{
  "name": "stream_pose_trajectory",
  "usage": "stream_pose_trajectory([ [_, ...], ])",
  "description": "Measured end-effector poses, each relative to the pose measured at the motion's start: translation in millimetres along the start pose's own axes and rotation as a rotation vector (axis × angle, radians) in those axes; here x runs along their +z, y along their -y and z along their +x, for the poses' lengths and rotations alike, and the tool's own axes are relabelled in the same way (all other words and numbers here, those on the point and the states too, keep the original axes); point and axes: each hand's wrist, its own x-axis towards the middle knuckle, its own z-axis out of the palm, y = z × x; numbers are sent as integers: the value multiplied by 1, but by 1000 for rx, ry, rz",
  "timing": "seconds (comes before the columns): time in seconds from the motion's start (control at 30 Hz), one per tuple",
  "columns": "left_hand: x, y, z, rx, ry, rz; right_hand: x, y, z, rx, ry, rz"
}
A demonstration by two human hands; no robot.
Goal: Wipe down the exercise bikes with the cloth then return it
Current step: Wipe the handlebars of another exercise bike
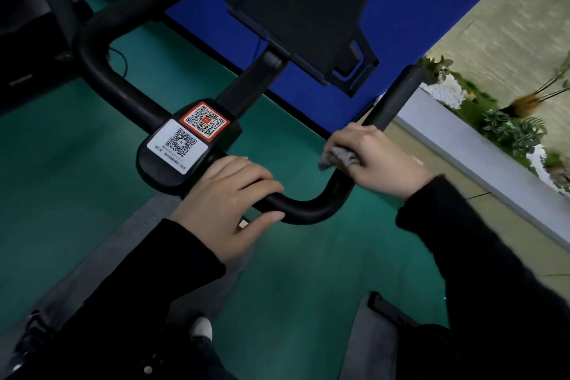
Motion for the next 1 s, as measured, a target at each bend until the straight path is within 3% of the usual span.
stream_pose_trajectory([
  [0.1, 6, -12, 3, -67, -54, 75, 40, 10, -22, 132, -506, 152],
  [0.2, 20, -28, 7, -61, -67, 166, 82, 39, -29, 382, -1015, 609],
  [0.33, 33, -35, 12, -34, -58, 219, 104, 72, -19, 660, -1392, 1125],
  [0.43, 38, -33, 10, -18, -85, 250, 115, 91, -20, 812, -1438, 1356],
  [0.67, 41, -29, 11, 19, -139, 264, 112, 88, -16, 911, -1379, 1895],
  [1.0, 41, -28, 11, 57, -141, 249, 109, 84, -27, 912, -1255, 2061],
])
